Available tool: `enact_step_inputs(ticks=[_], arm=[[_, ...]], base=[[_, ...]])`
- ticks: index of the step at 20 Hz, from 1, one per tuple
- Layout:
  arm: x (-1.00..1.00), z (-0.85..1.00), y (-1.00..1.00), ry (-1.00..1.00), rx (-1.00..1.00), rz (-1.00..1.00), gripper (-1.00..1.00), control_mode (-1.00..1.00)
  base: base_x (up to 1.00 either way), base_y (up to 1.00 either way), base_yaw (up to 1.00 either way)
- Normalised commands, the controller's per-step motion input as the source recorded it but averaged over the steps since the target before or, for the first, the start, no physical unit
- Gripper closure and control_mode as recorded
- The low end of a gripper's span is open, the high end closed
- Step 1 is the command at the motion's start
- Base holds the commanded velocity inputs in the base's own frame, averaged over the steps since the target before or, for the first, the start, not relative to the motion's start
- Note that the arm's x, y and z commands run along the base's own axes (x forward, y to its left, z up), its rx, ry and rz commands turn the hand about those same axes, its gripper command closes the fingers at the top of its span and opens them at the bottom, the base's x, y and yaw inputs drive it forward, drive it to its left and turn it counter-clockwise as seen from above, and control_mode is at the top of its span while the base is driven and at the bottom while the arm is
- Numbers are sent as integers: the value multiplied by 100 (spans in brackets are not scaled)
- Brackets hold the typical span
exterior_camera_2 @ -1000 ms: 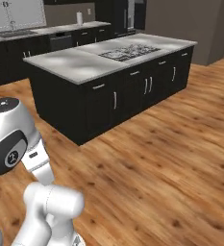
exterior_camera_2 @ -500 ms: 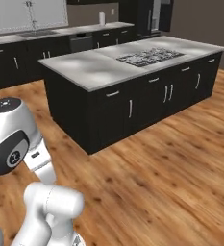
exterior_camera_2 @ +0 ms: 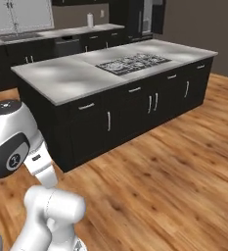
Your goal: Take a sugar cube from the saucer and place it inside the coffee. Then, grab milk from the fridge and place it next to the coffee on the counter to sweeten the coffee.
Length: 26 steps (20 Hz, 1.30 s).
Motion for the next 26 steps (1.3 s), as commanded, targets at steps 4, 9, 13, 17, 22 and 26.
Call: enact_step_inputs(ticks=[4,9,13,17,22,26], arm=[[0,0,0,0,0,0,-100,100],[0,0,0,0,0,0,-100,100],[0,0,0,0,0,0,-100,100],[0,0,0,0,0,0,-100,100],[0,0,0,0,0,0,-100,100],[0,0,0,0,0,0,-100,100]], base=[[100,-45,-7],[100,-23,-9],[100,-3,-15],[100,-12,-14],[100,-20,-17],[100,-32,-16]])
